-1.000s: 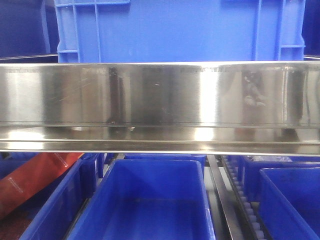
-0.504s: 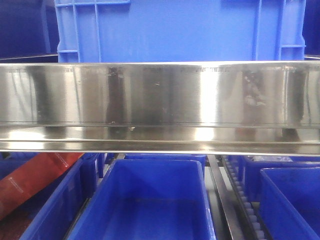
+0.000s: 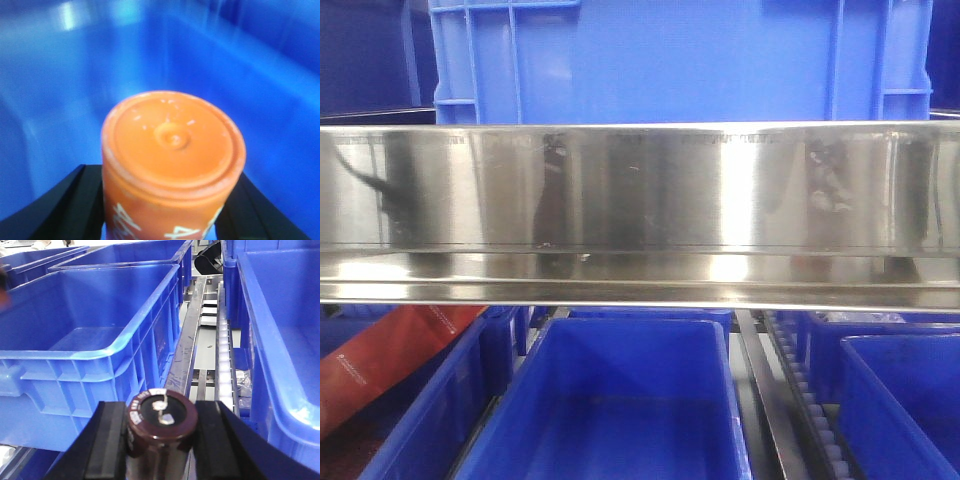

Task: Place cylindrical capacitor in blue bin on shelf
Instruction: 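Lower the orange cylinder into the blue bin and open the left gripper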

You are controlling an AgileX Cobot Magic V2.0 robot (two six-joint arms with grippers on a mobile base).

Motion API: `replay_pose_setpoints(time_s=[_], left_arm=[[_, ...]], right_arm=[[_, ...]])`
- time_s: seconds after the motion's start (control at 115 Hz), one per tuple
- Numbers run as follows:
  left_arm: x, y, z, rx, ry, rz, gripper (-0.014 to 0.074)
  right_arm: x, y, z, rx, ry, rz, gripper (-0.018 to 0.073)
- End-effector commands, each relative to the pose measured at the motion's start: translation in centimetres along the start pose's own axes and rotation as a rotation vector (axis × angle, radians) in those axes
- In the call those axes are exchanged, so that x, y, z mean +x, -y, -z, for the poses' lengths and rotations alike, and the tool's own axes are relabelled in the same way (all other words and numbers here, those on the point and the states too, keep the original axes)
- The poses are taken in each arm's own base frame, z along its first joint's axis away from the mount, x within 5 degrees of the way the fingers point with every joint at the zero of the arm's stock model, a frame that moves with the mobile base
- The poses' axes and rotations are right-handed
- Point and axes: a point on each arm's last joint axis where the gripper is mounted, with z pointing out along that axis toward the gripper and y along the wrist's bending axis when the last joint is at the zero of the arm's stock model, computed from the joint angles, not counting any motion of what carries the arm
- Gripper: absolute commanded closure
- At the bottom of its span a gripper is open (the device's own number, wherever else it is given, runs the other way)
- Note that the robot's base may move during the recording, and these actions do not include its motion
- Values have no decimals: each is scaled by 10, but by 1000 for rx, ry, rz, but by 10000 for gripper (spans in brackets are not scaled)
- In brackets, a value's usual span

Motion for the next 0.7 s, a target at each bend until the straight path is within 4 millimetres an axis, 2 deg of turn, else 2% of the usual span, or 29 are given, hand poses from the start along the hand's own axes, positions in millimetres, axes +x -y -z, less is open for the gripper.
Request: replay_pose_setpoints(time_s=[0.0, 0.139, 0.209, 0.278, 0.426, 0.513, 0.609, 0.695], left_arm=[[2, 2, -10, 5, -15, -2, 707], [11, 4, -29, 7, -70, 0, 705], [14, 4, -34, 5, -88, -1, 663], [16, 5, -37, 12, -100, 4, 561], [17, 5, -38, 16, -104, 8, 245], [17, 5, -38, 16, -104, 8, 92], [17, 5, -36, 15, -114, 8, 4], [17, 5, -31, 13, -131, 8, 8]], right_arm=[[-2, 0, 1, -1, 31, -1, 721], [-2, 0, 1, -1, 35, 0, 721], [-2, 0, 1, -1, 37, 0, 721], [-2, 0, 1, -1, 37, 0, 721], [-2, 0, 1, -1, 37, 0, 721], [-2, 0, 1, -1, 37, 0, 721], [-2, 0, 1, -1, 37, 0, 721], [-2, 0, 1, -1, 37, 0, 721]])
